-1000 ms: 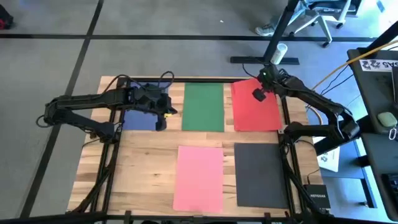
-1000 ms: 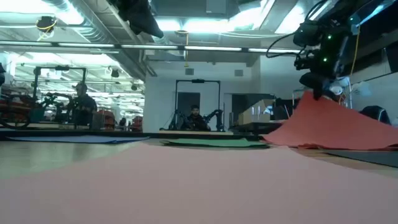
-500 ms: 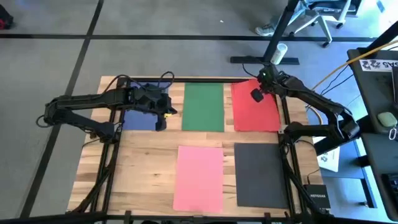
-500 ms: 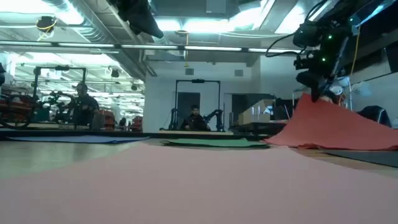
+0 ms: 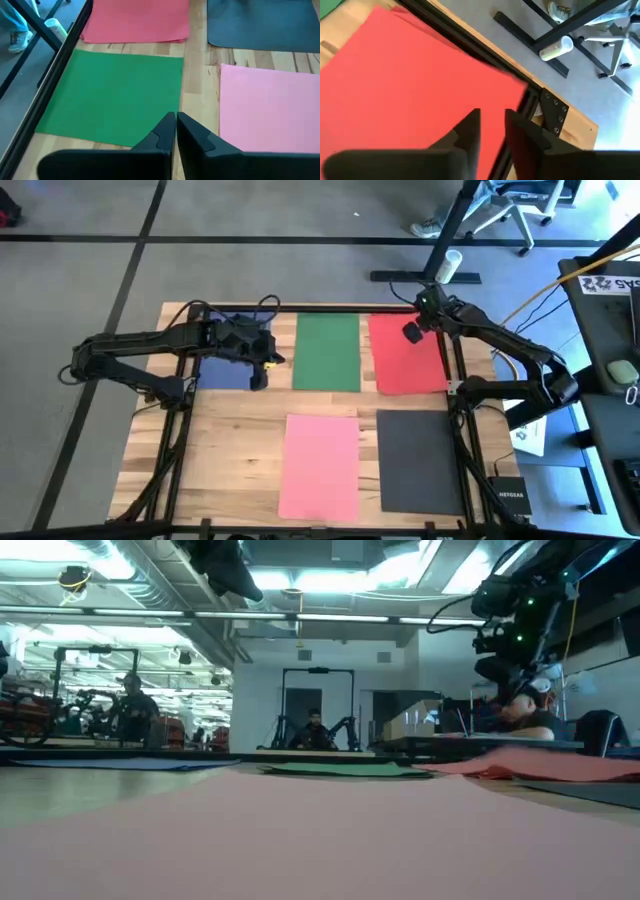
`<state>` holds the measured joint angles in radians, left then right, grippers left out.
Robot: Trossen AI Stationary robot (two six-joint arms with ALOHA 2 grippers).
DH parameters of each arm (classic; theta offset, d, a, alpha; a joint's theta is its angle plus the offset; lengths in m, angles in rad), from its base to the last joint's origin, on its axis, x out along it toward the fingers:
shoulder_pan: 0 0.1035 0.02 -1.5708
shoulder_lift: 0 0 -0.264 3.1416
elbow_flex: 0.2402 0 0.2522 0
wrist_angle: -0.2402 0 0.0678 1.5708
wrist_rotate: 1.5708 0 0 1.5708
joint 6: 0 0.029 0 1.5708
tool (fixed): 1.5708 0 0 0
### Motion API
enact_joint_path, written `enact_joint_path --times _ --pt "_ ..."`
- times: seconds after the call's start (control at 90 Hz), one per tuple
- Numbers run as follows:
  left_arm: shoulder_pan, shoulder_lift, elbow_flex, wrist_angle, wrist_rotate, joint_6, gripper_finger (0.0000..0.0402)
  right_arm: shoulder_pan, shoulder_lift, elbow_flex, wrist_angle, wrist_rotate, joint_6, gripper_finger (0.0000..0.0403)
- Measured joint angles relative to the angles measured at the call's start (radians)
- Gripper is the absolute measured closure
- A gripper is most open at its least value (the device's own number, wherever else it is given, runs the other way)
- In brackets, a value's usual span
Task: Organize paper
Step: Stack the red paper on top of the other red paper
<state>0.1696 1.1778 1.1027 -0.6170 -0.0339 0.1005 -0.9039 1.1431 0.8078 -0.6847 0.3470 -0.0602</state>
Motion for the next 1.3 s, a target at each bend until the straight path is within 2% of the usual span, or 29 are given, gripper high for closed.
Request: enact_joint_path --times 0.1,0.2,0.267,0.344,0.389,0.456,0.589,0.744,0.956,1.3 --pt "0.000 0.000 0.000 0.000 0.000 0.000 0.0402 0.000 0.000 0.000 0.002 0.000 -0.006 0.0284" --pt "0.000 0.000 0.000 0.000 0.000 0.000 0.0402 0.000 0.000 0.000 0.001 -0.027 -0.046 0.0285" --pt "0.000 0.000 0.000 0.000 0.000 0.000 0.0402 0.000 0.000 0.000 0.002 -0.129 -0.054 0.0303" --pt "0.000 0.002 0.000 0.000 0.000 0.000 0.0402 0.006 0.006 0.000 0.003 -0.270 -0.068 0.0342" --pt "0.000 0.005 0.000 0.000 0.000 0.000 0.0402 0.022 0.019 0.000 0.002 -0.299 -0.068 0.0371" --pt "0.000 0.011 0.000 -0.002 0.000 0.003 0.0402 0.059 0.049 0.000 0.002 -0.305 -0.076 0.0393" --pt "0.000 0.040 0.000 -0.004 0.000 0.013 0.0402 0.152 0.133 0.000 0.018 -0.346 -0.159 0.0395" --pt "0.000 0.081 0.000 -0.004 -0.036 0.023 0.0402 0.246 0.239 0.000 0.138 -0.299 -0.188 0.0402" --pt "0.000 0.092 0.000 0.011 -0.074 0.027 0.0402 0.249 0.376 0.001 0.284 -0.342 -0.160 0.0402" --pt "0.000 0.108 -0.001 0.009 -0.074 0.010 0.0402 0.250 0.565 0.119 0.334 -0.359 -0.013 0.0403"
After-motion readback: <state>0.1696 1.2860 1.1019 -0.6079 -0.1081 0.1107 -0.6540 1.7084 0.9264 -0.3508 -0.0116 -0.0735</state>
